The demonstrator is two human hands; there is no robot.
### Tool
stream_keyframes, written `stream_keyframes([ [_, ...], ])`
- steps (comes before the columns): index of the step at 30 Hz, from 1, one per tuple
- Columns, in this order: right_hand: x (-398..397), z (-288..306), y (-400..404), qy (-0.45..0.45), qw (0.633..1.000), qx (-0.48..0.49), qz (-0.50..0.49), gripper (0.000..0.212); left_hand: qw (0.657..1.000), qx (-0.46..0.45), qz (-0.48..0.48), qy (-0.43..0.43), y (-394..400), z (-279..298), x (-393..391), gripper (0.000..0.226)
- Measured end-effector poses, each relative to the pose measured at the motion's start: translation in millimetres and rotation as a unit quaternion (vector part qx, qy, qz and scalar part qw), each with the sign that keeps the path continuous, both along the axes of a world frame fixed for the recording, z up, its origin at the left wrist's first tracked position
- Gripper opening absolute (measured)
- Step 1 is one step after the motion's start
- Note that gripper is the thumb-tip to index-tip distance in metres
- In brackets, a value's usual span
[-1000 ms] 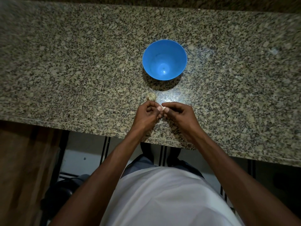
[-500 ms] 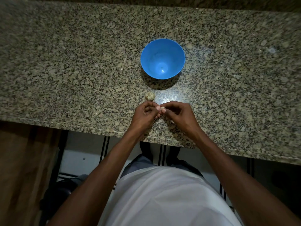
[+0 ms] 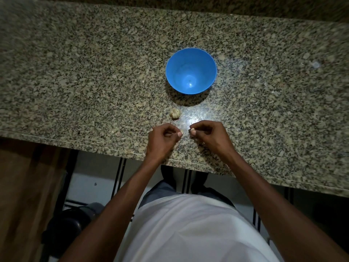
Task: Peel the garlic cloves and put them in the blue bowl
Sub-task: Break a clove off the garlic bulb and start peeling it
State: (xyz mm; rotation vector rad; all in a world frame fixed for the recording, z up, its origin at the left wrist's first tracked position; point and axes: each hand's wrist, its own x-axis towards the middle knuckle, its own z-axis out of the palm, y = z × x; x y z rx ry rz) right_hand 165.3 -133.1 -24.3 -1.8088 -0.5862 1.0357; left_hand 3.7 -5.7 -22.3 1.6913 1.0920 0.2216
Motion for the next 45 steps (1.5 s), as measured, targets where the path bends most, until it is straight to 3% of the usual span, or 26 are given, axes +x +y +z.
stream_keyframes([
  [5,9,3,-1,-0.032,0.999,-0.028,-0.03,0.009,0.998,0.043,-0.01,0.038,-3,-5,2,0.01],
  [15,71,22,25,-0.214,0.974,-0.072,0.015,0.02,0.993,0.101,-0.054,0.028,-2,-5,-4,0.022],
  [21,82,20,21,-0.239,0.968,-0.072,0.033,0.022,0.993,0.112,-0.021,0.026,-3,2,-12,0.009],
  [26,59,19,-6,-0.257,0.964,-0.062,-0.021,0.021,0.993,0.111,-0.003,0.026,-2,0,-17,0.01],
  [34,-36,6,-3,-0.3,0.948,-0.032,0.1,0.018,0.986,0.159,-0.026,0.03,-5,-3,-11,0.018],
  [37,-39,9,0,-0.303,0.949,-0.05,0.073,0.019,0.977,0.2,-0.075,0.005,1,-8,-14,0.009],
  [41,-24,9,5,-0.332,0.941,-0.064,0.031,0.015,0.966,0.236,-0.102,0.02,13,-12,-22,0.014],
  [45,-32,-6,26,-0.368,0.917,-0.078,0.134,0.014,0.97,0.209,-0.122,0.012,24,-10,-32,0.02],
])
